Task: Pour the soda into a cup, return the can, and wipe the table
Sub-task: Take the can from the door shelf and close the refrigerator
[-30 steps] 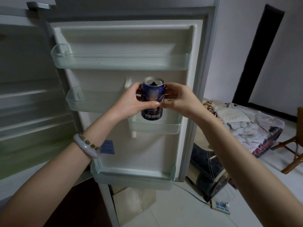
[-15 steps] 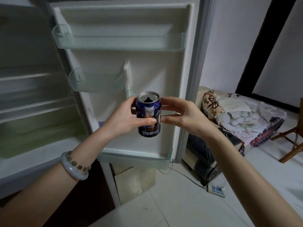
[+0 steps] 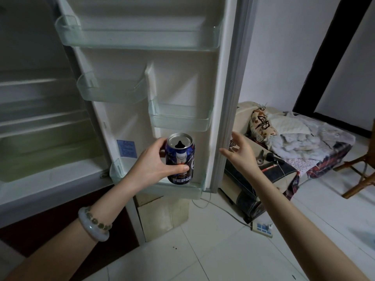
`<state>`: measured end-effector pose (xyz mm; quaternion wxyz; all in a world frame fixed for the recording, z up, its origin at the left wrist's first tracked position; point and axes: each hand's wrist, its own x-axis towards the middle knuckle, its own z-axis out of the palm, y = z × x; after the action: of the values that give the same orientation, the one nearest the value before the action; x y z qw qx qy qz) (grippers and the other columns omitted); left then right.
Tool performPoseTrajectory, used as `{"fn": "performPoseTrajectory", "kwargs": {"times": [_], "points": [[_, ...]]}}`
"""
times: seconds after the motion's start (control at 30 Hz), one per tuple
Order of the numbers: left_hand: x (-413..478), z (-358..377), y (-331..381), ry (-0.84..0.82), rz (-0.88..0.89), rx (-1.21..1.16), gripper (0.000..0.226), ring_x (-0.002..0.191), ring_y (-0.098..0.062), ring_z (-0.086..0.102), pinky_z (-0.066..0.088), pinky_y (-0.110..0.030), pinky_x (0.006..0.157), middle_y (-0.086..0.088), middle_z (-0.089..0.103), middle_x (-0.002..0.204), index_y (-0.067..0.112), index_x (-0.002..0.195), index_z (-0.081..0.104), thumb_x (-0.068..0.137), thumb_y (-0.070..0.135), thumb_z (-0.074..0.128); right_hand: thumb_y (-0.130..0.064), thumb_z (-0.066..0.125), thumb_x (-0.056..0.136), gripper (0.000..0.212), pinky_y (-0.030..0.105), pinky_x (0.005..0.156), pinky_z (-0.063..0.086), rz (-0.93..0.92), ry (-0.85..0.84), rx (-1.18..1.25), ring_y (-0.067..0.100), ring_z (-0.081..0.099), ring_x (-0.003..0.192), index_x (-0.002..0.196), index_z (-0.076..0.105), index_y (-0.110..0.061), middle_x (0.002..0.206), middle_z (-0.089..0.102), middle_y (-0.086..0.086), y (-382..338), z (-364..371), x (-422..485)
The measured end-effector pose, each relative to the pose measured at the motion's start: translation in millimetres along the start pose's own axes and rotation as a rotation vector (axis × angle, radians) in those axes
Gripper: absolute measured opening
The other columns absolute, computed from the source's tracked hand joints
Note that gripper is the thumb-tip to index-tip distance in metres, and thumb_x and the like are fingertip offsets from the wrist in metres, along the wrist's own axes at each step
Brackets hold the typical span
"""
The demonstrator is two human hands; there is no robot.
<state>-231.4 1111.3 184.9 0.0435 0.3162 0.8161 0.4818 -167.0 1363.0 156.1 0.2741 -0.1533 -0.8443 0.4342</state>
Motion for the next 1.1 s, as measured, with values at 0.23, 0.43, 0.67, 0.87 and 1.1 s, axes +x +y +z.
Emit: {"fn": "performPoseTrajectory", "kwargs": {"times": [0.23, 0.43, 0.67, 0.87, 1.1], "points": [[0.2, 11.0, -1.9, 0.036, -0.031, 0.015, 0.075, 0.102, -0.001, 0.058, 0.048, -0.035, 0.093, 0.016, 0.064, 0.107, 0.031, 0.113, 0.053, 0.048, 0.052, 0.084, -0.003, 0.071, 0.077, 0.079, 0.022, 0.092, 0.033, 0.026, -0.044, -0.093, 0.022, 0.040, 0.129, 0.143, 0.027, -0.009, 0.141, 0.042, 0.009, 19.2, -5.8, 27.1], [3.5, 9.5, -3.5, 0.066, -0.062, 0.018, 0.075, 0.100, 0.000, 0.059, 0.049, -0.035, 0.093, 0.018, 0.065, 0.104, 0.031, 0.110, 0.054, 0.045, 0.057, 0.081, 0.001, 0.067, 0.078, 0.078, 0.021, 0.080, 0.038, 0.064, -0.067, -0.118, 0.024, 0.047, 0.120, 0.142, 0.025, -0.011, 0.134, 0.047, 0.010, 35.8, 2.2, 59.2], [0.4, 10.1, -8.0, 0.093, -0.090, 0.007, 0.078, 0.099, 0.003, 0.059, 0.048, -0.030, 0.092, 0.020, 0.064, 0.103, 0.031, 0.113, 0.053, 0.044, 0.050, 0.084, 0.004, 0.064, 0.074, 0.083, 0.026, 0.087, 0.043, 0.124, -0.077, -0.004, 0.021, 0.043, 0.126, 0.144, 0.025, -0.014, 0.140, 0.043, 0.006, 58.4, 11.5, 87.2], [-8.4, 8.4, -7.4, 0.111, -0.102, 0.029, 0.073, 0.104, -0.002, 0.056, 0.045, -0.026, 0.092, 0.021, 0.059, 0.107, 0.031, 0.117, 0.049, 0.056, 0.031, 0.088, 0.003, 0.066, 0.077, 0.081, 0.027, 0.090, 0.047, 0.158, -0.107, 0.186, 0.021, 0.045, 0.125, 0.145, 0.027, -0.016, 0.139, 0.044, 0.007, 62.6, 11.2, 96.5], [-16.5, 8.8, -8.9, 0.121, -0.108, 0.029, 0.070, 0.104, -0.004, 0.057, 0.046, -0.033, 0.095, 0.020, 0.060, 0.107, 0.030, 0.116, 0.051, 0.056, 0.033, 0.088, -0.002, 0.070, 0.078, 0.075, 0.012, 0.071, 0.046, 0.117, -0.074, 0.232, 0.010, 0.045, 0.111, 0.142, 0.031, -0.009, 0.134, 0.046, 0.006, 54.9, 4.2, 74.6]]}}
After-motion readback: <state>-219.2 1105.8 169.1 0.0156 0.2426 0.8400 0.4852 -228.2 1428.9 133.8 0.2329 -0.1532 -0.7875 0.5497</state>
